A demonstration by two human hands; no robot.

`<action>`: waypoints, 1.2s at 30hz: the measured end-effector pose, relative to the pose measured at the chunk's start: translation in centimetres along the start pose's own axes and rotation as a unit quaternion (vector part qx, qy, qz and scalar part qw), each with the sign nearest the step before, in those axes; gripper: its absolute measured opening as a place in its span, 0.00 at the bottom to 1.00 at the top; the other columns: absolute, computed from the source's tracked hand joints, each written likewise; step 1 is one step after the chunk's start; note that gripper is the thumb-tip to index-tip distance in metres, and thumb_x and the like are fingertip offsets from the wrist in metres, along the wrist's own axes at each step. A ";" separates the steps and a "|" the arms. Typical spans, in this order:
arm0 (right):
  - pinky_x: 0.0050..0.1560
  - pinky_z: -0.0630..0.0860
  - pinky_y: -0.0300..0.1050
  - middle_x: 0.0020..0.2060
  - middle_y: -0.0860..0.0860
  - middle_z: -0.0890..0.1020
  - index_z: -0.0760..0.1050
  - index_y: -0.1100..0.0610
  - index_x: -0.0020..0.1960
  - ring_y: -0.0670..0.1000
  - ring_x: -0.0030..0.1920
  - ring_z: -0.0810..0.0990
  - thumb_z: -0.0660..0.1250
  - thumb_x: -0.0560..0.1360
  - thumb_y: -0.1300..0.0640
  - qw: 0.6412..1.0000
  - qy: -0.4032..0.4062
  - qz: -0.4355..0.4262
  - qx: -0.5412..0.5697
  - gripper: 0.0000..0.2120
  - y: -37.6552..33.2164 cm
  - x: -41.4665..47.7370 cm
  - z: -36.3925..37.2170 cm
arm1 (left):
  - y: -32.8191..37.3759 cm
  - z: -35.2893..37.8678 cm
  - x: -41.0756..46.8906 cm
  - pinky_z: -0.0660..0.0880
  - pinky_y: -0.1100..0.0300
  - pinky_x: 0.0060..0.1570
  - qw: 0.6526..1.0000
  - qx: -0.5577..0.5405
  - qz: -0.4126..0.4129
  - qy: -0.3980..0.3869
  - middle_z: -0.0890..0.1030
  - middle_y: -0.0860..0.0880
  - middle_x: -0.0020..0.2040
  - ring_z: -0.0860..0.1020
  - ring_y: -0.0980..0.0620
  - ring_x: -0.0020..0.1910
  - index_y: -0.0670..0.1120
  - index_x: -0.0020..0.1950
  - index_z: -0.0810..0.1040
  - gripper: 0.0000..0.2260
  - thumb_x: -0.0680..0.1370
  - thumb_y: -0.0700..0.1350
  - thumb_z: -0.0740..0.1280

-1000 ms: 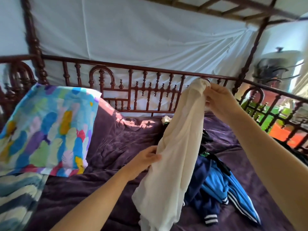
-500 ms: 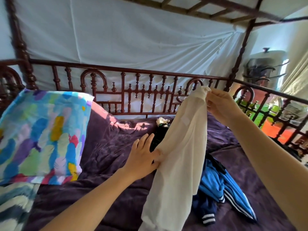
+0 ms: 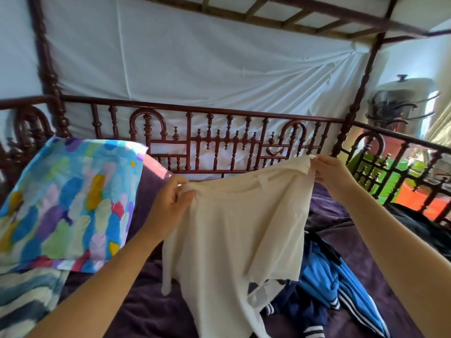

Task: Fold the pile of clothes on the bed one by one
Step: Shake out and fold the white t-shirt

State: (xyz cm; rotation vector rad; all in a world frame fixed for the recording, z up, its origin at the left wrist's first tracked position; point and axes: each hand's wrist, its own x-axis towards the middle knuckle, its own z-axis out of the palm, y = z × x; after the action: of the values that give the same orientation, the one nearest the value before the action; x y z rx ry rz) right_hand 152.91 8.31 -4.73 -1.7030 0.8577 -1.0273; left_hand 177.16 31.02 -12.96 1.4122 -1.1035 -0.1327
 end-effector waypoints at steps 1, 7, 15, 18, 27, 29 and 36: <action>0.30 0.76 0.33 0.32 0.51 0.79 0.77 0.57 0.40 0.45 0.30 0.79 0.58 0.80 0.62 1.000 0.006 -0.001 -0.008 0.13 0.0 0.1 0.2 | 0.5 -0.4 0.6 0.67 0.79 0.35 0.999 0.010 0.014 0.033 0.73 0.54 0.36 0.74 0.63 0.35 0.51 0.44 0.69 0.07 0.79 0.41 0.63; 0.33 0.76 0.35 0.29 0.50 0.78 0.77 0.61 0.40 0.44 0.29 0.76 0.59 0.80 0.61 0.998 -0.018 -0.026 -0.060 0.12 -0.6 0.6 1.7 | 4.9 -3.9 2.5 0.64 0.79 0.35 0.978 0.063 0.156 0.124 0.73 0.60 0.36 0.72 0.70 0.33 0.50 0.46 0.71 0.04 0.75 0.41 0.64; 0.35 0.72 0.34 0.28 0.49 0.73 0.73 0.58 0.35 0.41 0.27 0.73 0.57 0.81 0.58 0.993 -0.035 -0.082 -0.079 0.16 -2.2 1.6 4.9 | 10.0 -7.4 1.2 0.64 0.81 0.47 0.941 0.166 0.226 0.188 0.75 0.76 0.43 0.72 0.78 0.44 0.44 0.53 0.78 0.07 0.76 0.38 0.64; 0.30 0.67 0.39 0.26 0.47 0.74 0.76 0.55 0.40 0.43 0.23 0.71 0.56 0.81 0.56 0.992 0.020 -0.094 -0.079 0.14 -4.0 3.2 6.1 | 11.5 -6.7 0.4 0.65 0.80 0.50 0.938 0.183 0.217 0.198 0.77 0.61 0.48 0.74 0.70 0.46 0.44 0.60 0.76 0.13 0.76 0.37 0.65; 0.21 0.72 0.44 0.32 0.55 0.77 0.71 0.54 0.38 0.49 0.19 0.77 0.54 0.77 0.61 0.989 0.060 -0.120 -0.066 0.12 -7.5 5.1 7.3 | 12.4 -4.8 -1.0 0.72 0.67 0.34 0.968 -0.002 0.014 0.249 0.79 0.57 0.27 0.74 0.62 0.29 0.52 0.38 0.77 0.09 0.73 0.39 0.70; 0.26 0.75 0.50 0.36 0.58 0.78 0.73 0.56 0.43 0.54 0.25 0.77 0.54 0.77 0.62 0.987 0.037 -0.124 -0.100 0.10 -5.9 5.0 8.3 | 10.7 -4.4 -2.4 0.71 0.64 0.32 0.961 -0.054 -0.044 0.267 0.79 0.54 0.27 0.74 0.57 0.30 0.52 0.34 0.78 0.08 0.72 0.41 0.71; 0.35 0.75 0.49 0.43 0.61 0.78 0.76 0.58 0.52 0.59 0.38 0.77 0.55 0.80 0.58 0.939 -0.179 -0.011 -0.293 0.11 7.2 0.9 13.2 | 0.1 -3.8 -12.4 0.65 0.67 0.27 0.935 0.016 -0.238 0.263 0.74 0.50 0.28 0.70 0.53 0.31 0.47 0.35 0.76 0.07 0.72 0.44 0.71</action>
State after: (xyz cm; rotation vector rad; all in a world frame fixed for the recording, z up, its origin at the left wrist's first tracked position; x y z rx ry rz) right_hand 164.63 9.93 -14.03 -2.3114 0.9584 -0.4576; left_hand 173.03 41.98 -18.58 1.6003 -0.3136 -0.0748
